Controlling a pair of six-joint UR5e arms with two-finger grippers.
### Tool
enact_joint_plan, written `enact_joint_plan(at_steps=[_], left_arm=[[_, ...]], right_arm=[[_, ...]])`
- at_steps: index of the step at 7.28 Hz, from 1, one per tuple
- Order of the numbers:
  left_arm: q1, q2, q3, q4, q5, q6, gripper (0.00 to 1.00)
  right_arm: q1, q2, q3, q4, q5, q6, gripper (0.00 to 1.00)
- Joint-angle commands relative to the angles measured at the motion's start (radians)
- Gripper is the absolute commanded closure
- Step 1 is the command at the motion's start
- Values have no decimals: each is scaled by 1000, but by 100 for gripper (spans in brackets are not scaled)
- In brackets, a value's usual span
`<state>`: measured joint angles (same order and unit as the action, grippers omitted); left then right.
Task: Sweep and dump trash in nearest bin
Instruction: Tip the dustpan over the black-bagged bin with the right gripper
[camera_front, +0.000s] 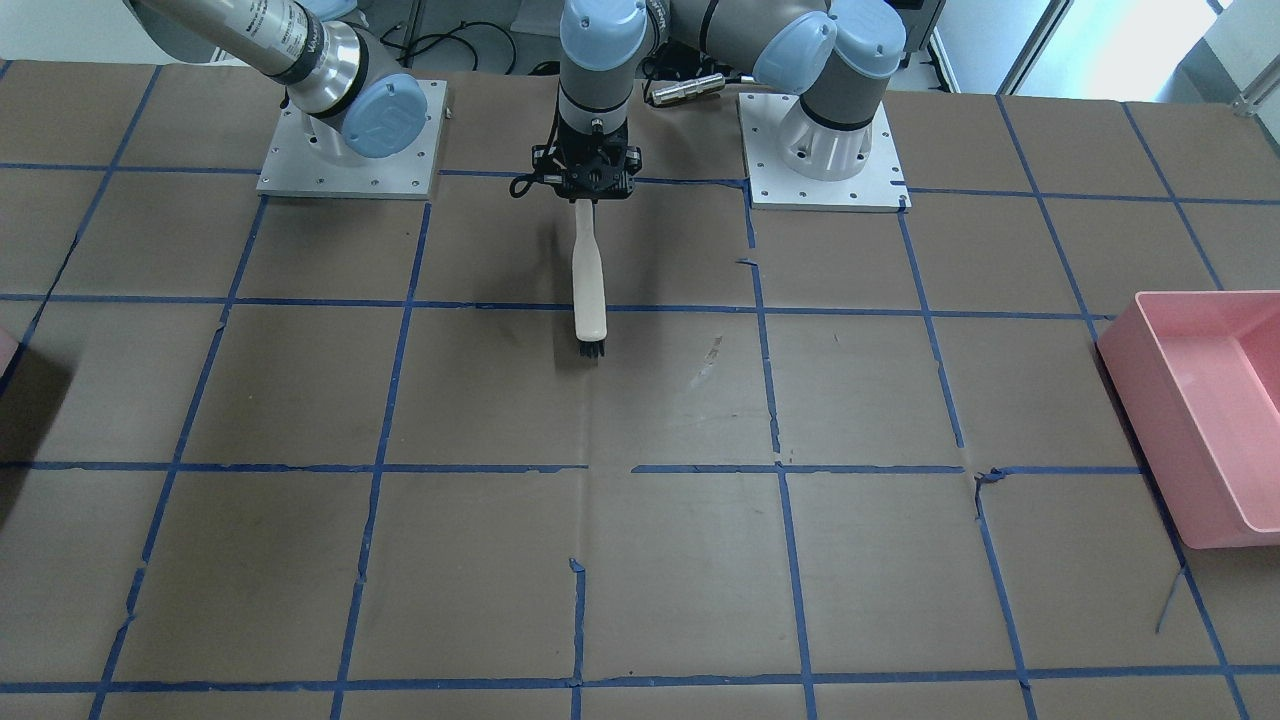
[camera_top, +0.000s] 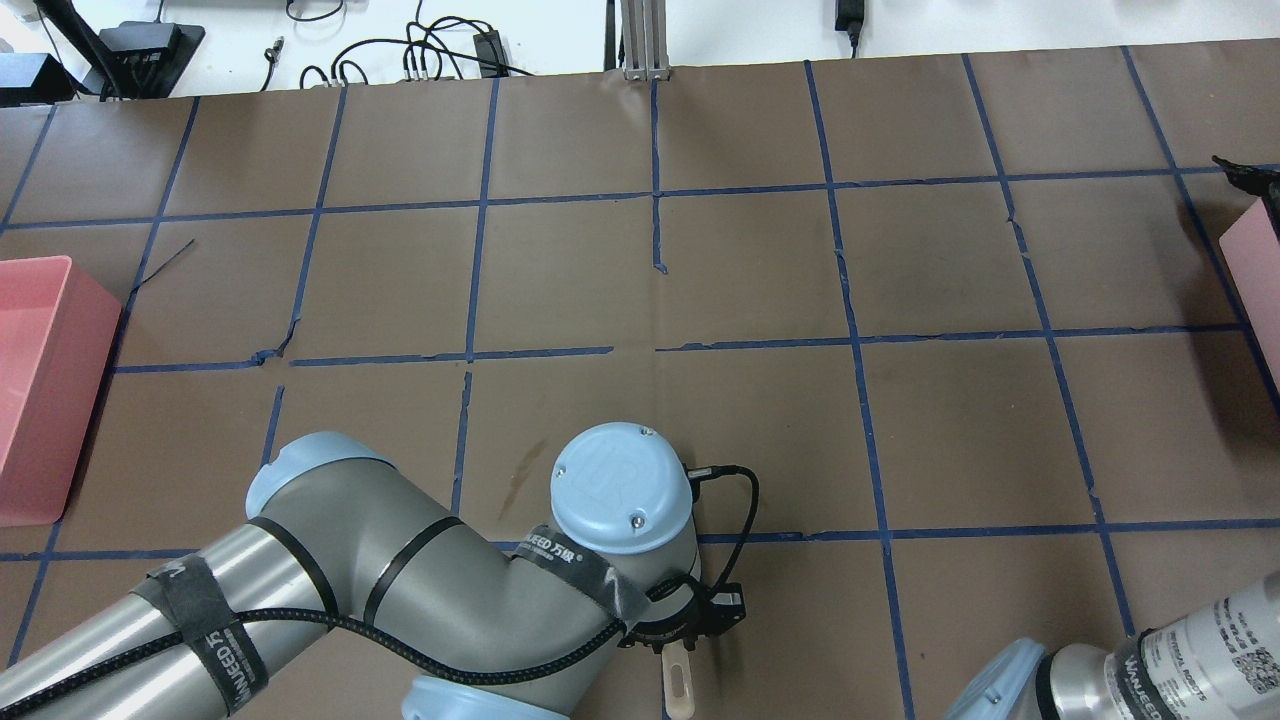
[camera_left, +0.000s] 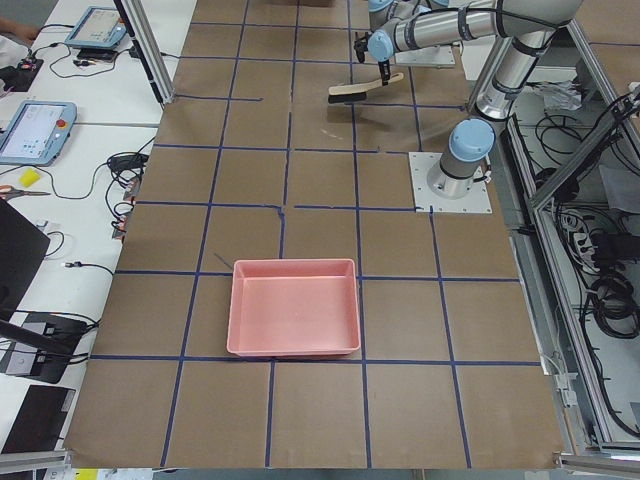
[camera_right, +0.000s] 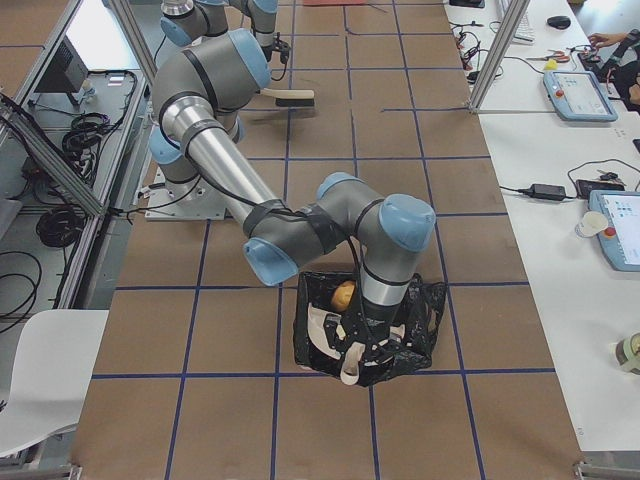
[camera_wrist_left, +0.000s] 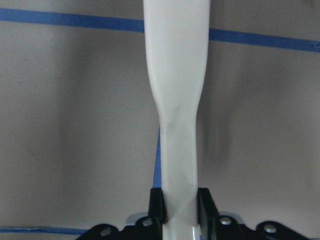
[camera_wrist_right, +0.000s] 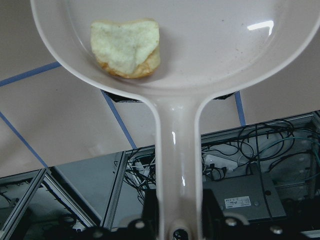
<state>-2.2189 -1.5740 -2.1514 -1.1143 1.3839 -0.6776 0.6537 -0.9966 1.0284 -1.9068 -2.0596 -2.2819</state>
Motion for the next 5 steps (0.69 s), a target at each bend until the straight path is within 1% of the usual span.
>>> enact_joint_plan(at_steps=[1, 2, 3, 5], left_arm=[[-15, 8, -5, -1, 6, 101, 100], [-16, 11, -19, -2, 10, 99, 100], [-16, 14, -48, 5, 12, 99, 100], [-15, 16, -51, 22, 12, 99, 100]], right_arm=[[53, 4, 34, -90, -100, 2, 100], [61, -11, 67, -119, -103, 2, 100], [73, -29, 84, -123, -112, 2, 100], [75, -34, 78, -117, -102, 4, 100]])
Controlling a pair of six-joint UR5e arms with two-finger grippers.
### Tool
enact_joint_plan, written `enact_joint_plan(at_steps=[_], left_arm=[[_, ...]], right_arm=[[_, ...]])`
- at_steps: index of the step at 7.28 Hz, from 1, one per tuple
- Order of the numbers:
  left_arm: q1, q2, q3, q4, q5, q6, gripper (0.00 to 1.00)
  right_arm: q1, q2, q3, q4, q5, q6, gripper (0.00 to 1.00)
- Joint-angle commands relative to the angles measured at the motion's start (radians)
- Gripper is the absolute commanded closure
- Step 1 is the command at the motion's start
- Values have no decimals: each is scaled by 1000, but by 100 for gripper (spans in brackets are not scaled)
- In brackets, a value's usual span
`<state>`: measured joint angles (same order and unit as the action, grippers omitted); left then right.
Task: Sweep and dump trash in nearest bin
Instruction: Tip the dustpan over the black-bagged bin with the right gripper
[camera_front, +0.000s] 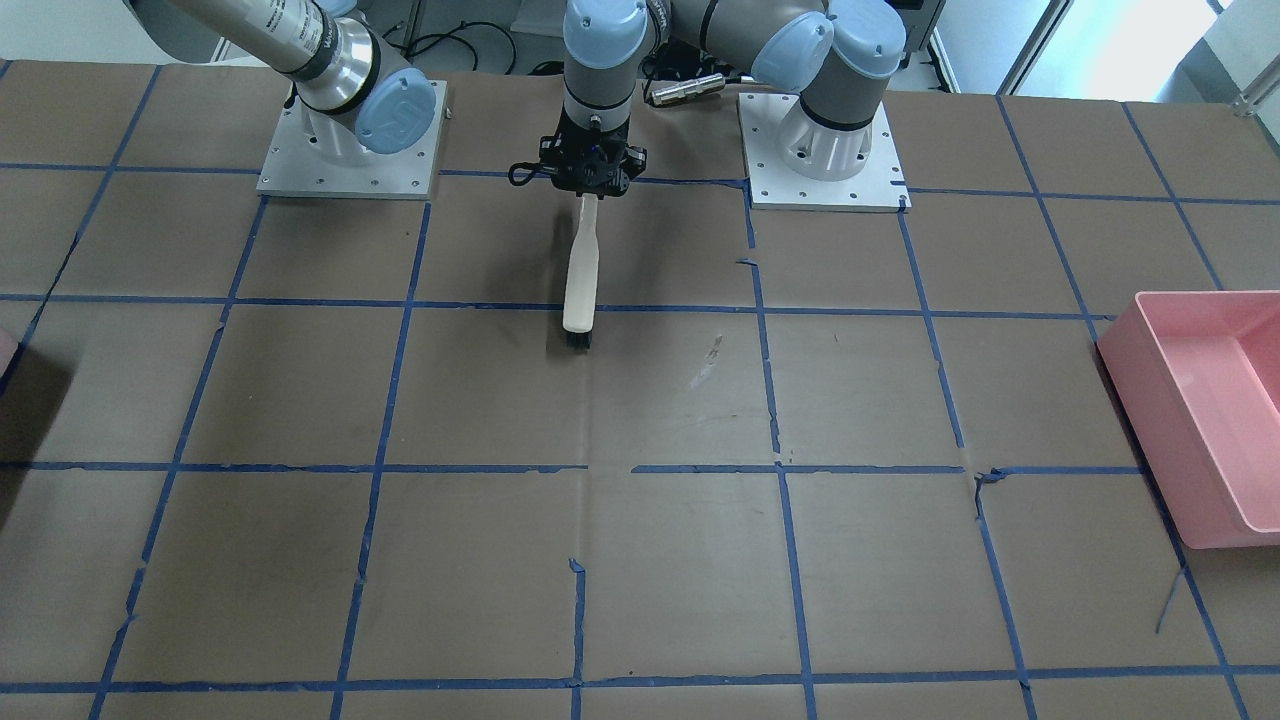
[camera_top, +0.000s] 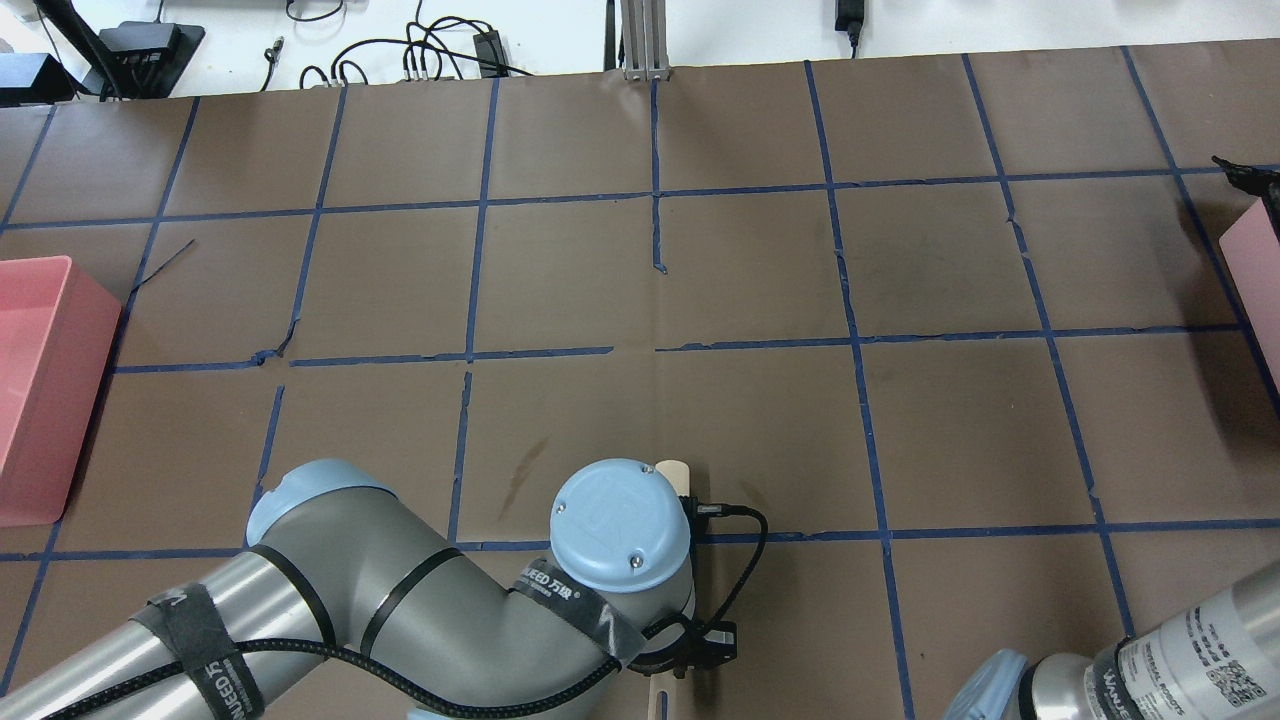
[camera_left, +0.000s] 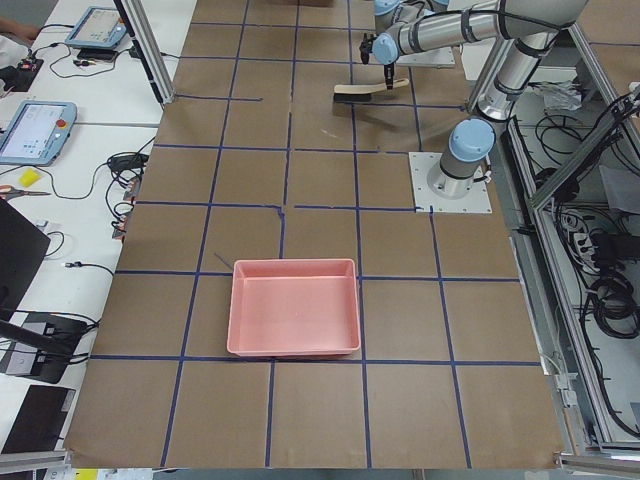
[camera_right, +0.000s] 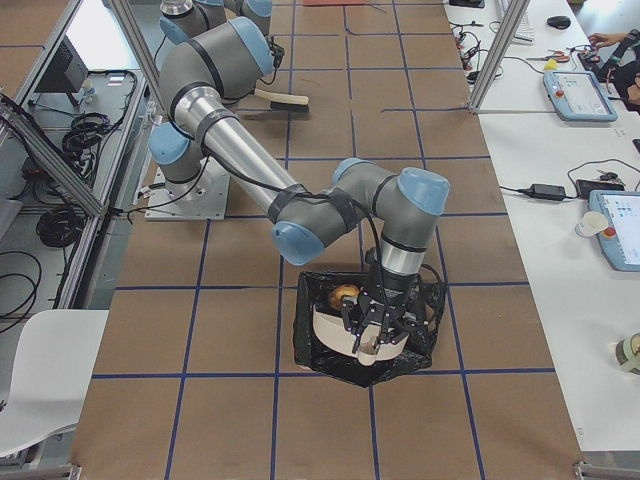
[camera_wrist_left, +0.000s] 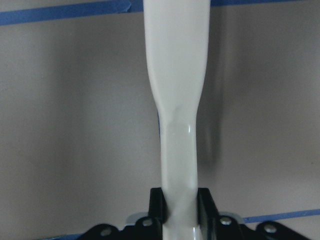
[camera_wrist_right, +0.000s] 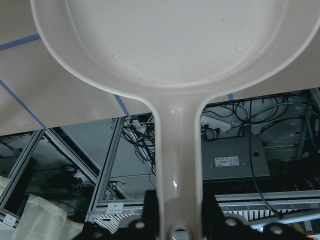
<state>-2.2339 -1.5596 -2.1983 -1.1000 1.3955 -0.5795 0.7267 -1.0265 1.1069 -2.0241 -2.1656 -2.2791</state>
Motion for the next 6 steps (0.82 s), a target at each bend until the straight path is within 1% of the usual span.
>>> enact_joint_plan(at_steps=[1, 2, 3, 4, 5, 6], left_arm=[[0, 4, -6, 8, 0, 0, 100], [0, 6, -3, 9, 2, 0, 100], [0, 3, -6, 26, 29, 1, 100], [0, -2, -6, 29, 42, -2, 100], [0, -2, -6, 29, 42, -6, 100], [2, -4, -8, 29, 40, -5, 100]], right_arm=[[2, -35, -2, 2, 50, 4, 100], [2, -65, -2, 2, 109, 41, 100], [2, -79, -1, 5, 146, 71, 100], [0, -86, 2, 49, 246, 149, 100], [-7, -122, 5, 191, 321, 314, 100], [0, -165, 11, 308, 331, 434, 100]])
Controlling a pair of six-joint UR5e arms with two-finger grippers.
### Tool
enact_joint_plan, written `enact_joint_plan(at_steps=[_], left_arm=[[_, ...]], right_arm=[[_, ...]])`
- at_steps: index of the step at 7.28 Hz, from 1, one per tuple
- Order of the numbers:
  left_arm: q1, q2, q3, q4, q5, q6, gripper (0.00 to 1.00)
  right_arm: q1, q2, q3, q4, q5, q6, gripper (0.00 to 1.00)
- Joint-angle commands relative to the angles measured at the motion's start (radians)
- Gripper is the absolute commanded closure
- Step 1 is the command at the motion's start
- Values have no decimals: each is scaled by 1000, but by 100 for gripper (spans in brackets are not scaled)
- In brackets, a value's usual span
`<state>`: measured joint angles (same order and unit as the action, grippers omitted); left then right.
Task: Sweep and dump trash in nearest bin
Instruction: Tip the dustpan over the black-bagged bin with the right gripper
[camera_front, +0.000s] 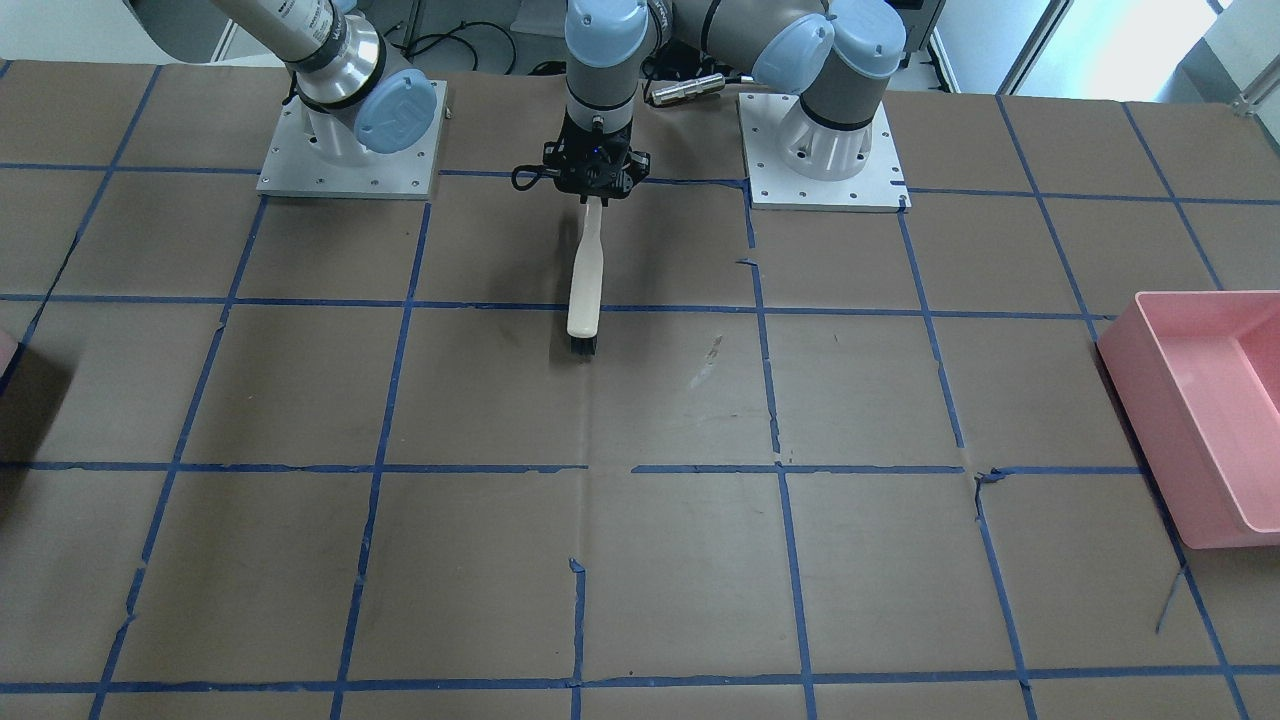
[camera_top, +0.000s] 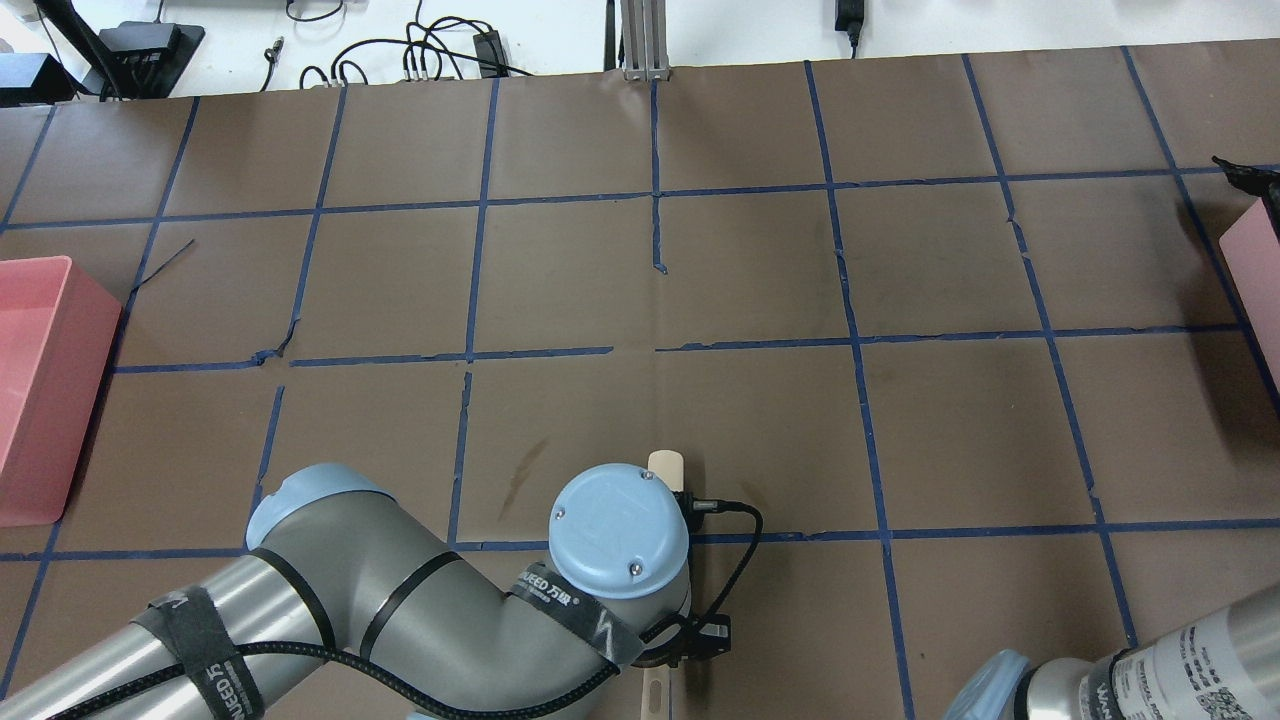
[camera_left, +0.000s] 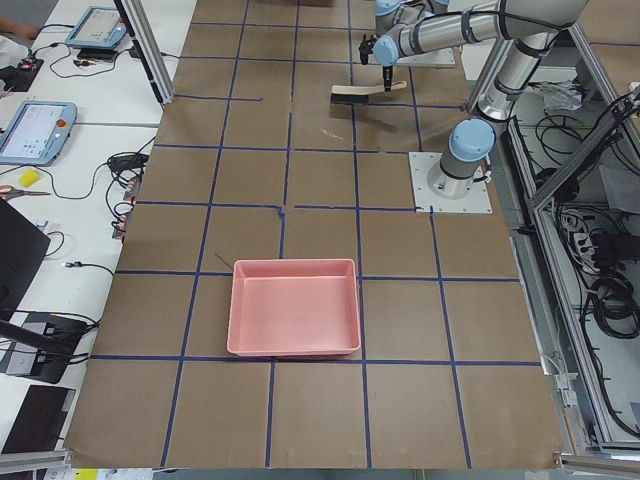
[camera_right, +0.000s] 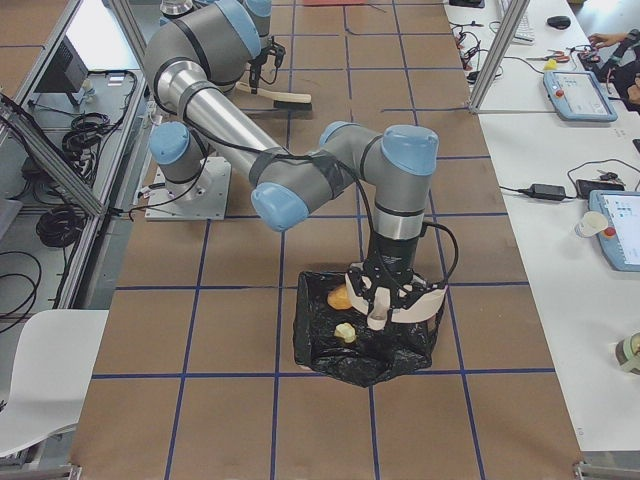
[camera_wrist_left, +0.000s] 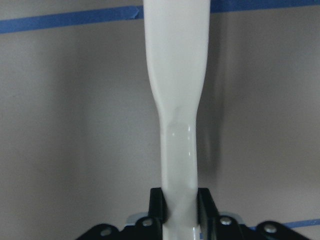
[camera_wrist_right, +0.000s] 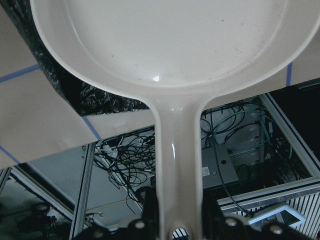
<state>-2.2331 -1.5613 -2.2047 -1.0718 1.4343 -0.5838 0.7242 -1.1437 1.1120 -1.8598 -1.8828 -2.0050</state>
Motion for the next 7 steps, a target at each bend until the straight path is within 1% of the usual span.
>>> enact_joint_plan(at_steps=[1, 2, 4, 5, 6, 7], left_arm=[[1, -6, 2, 3, 0, -10, 100], [1, -8, 0, 3, 0, -8, 100], [4, -11, 0, 3, 0, -2, 100], [4, -11, 0, 3, -2, -2, 100], [4, -17, 2, 6, -2, -4, 100], [4, -26, -1, 21, -2, -2, 100]], right_arm=[[6, -80, 26, 254, 130, 342, 100], [23, -120, 93, 292, 210, 486, 100], [148, -252, 277, 283, 229, 746, 100], [203, -299, 370, 274, 256, 878, 100], [257, -326, 432, 237, 281, 1014, 100], [300, -340, 462, 225, 283, 1093, 100]])
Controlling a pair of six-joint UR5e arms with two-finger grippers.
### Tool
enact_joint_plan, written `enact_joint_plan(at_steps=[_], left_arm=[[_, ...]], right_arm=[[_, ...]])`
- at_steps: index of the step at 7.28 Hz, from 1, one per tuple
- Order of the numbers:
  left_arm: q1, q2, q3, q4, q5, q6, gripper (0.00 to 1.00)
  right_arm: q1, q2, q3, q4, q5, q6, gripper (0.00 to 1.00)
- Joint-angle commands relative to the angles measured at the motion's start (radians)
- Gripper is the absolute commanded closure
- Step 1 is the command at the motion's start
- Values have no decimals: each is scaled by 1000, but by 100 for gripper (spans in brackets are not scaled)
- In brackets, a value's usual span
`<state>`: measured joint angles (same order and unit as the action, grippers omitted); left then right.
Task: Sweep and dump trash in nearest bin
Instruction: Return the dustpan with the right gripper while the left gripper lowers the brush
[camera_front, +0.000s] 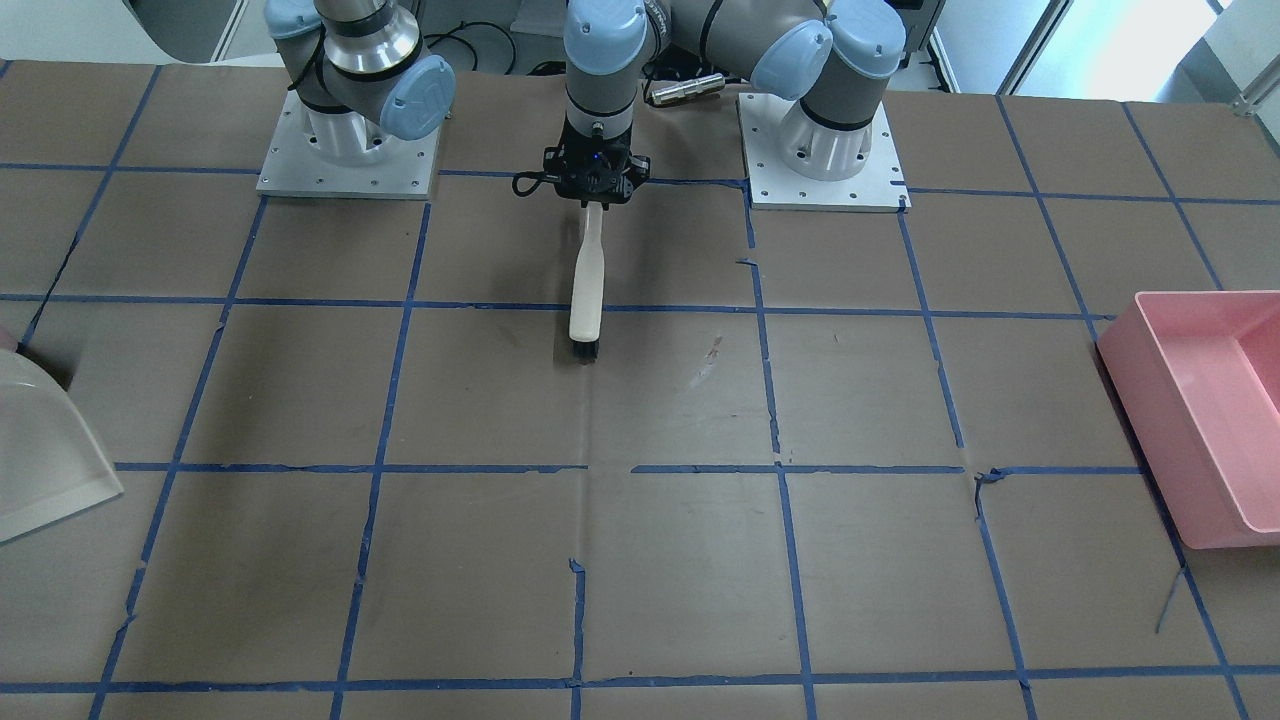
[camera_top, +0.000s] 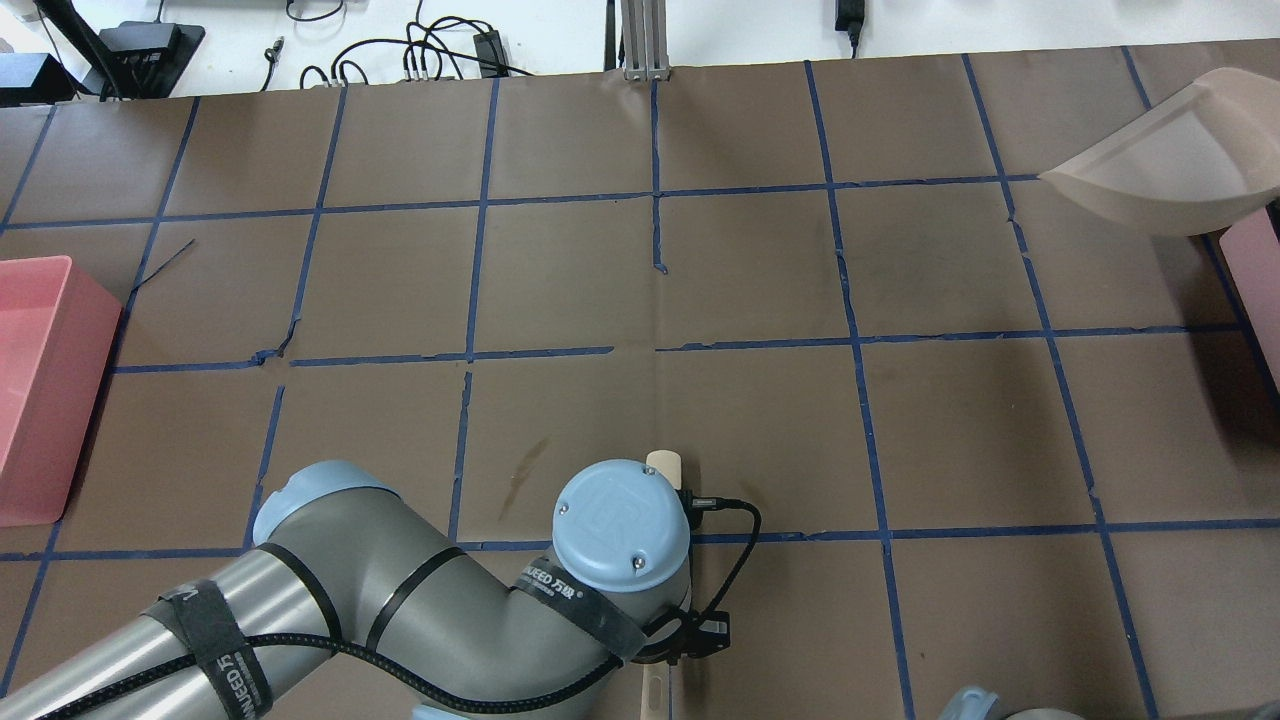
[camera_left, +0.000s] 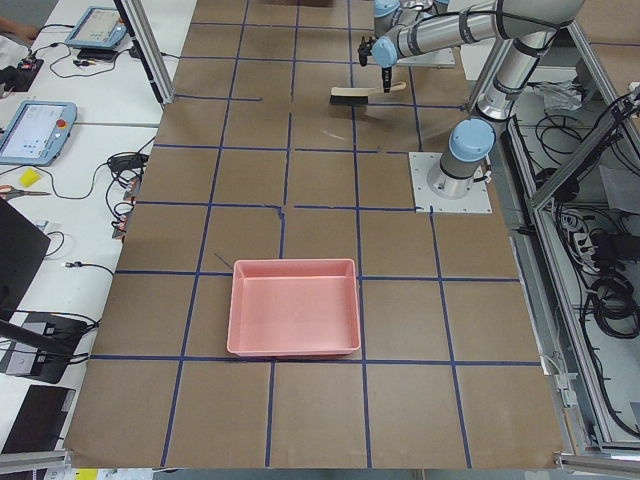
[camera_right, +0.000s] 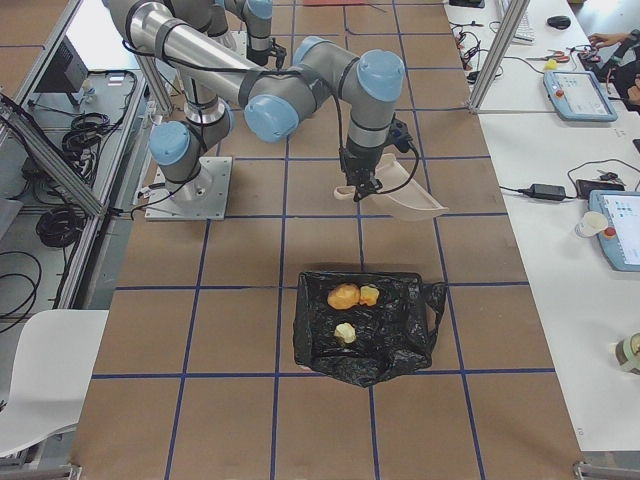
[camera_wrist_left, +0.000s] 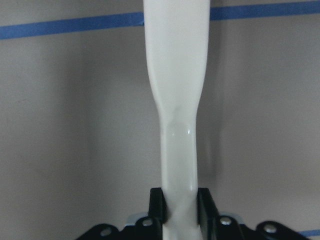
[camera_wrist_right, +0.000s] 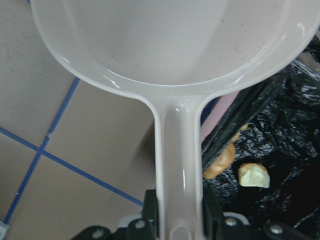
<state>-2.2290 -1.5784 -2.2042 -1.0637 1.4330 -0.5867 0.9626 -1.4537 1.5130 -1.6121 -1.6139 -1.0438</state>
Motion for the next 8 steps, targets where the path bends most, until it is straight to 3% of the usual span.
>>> enact_joint_plan(at_steps=[1, 3, 4, 5, 8], left_arm=[[0, -9, -2, 19, 0, -1, 100], [0, -9, 1, 21, -2, -4, 97], [2, -8, 3, 21, 0, 10, 76], [3, -8, 1, 22, 0, 2, 27], [5, -6, 4, 22, 0, 7, 24]], right_arm=[[118, -31, 73, -23, 25, 280, 100], [276, 1, 88, -104, 66, 537, 100], [350, 25, 110, -174, 66, 618, 100], [419, 51, 127, -245, 66, 692, 100], [635, 154, 130, -412, 45, 947, 100]])
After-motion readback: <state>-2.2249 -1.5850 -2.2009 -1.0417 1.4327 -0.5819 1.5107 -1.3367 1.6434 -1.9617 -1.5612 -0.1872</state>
